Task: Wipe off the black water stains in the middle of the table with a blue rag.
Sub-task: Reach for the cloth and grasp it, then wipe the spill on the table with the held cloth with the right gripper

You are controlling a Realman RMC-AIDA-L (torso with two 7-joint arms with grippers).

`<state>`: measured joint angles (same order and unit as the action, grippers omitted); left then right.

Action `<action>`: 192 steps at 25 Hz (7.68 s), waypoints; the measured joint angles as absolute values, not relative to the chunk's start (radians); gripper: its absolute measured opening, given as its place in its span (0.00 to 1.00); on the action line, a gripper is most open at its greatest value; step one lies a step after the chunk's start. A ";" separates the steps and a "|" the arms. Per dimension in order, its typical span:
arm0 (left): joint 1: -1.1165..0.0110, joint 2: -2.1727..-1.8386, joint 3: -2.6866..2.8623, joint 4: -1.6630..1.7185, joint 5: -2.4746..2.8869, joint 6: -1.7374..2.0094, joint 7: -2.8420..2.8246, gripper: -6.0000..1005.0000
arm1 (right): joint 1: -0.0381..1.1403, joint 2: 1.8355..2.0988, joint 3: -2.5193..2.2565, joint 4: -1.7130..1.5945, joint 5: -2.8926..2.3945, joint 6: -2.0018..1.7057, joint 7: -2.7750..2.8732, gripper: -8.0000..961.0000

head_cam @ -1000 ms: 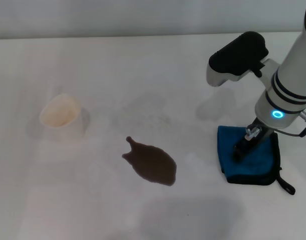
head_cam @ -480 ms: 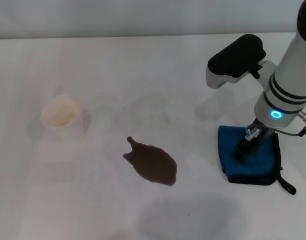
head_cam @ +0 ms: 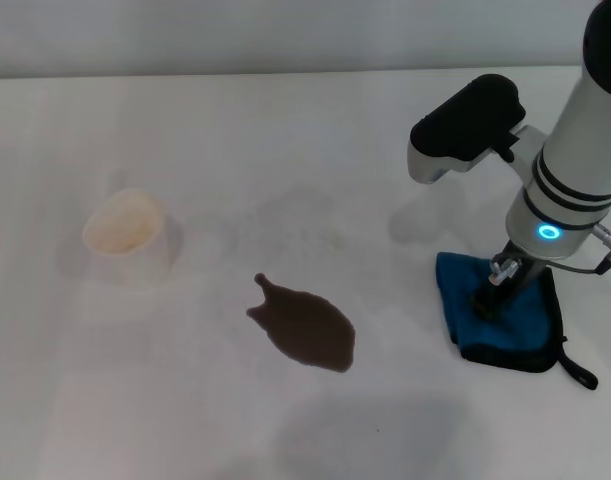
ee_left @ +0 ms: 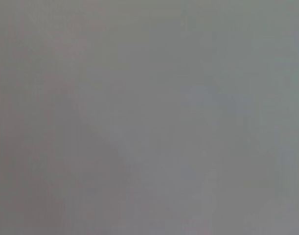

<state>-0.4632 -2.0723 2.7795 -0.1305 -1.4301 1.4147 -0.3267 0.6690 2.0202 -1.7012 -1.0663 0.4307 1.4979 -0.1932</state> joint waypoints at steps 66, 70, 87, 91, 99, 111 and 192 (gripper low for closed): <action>-0.457 -2.076 2.789 -0.123 -1.423 1.484 -0.331 0.87 | 0.947 2.028 -2.185 -1.029 0.855 1.284 -0.105 0.07; -0.440 -2.075 2.789 -0.123 -1.423 1.497 -0.333 0.87 | 0.966 2.028 -2.181 -0.982 0.849 1.239 -0.108 0.07; -0.448 -2.074 2.789 -0.097 -1.423 1.500 -0.329 0.87 | 1.053 2.028 -2.196 -0.888 0.878 1.110 -0.113 0.07; -0.449 -2.074 2.789 -0.097 -1.422 1.500 -0.329 0.87 | 1.072 2.028 -2.235 -0.905 0.959 1.117 -0.139 0.07; -0.448 -2.073 2.789 -0.097 -1.422 1.500 -0.328 0.87 | 1.102 2.028 -2.299 -0.900 1.089 1.078 -0.196 0.07; -0.442 -2.071 2.789 -0.107 -1.423 1.498 -0.327 0.87 | 1.140 2.028 -2.288 -0.688 1.026 0.960 -0.188 0.07; -0.471 -2.077 2.784 -0.085 -1.431 1.489 -0.322 0.87 | 1.097 2.028 -2.289 -0.814 0.966 1.050 -0.174 0.09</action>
<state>-0.4713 -2.0772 2.7836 -0.0846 -1.4313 1.4894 -0.3221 1.0974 2.0280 -2.2888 -0.8136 0.9664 1.0500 -0.1741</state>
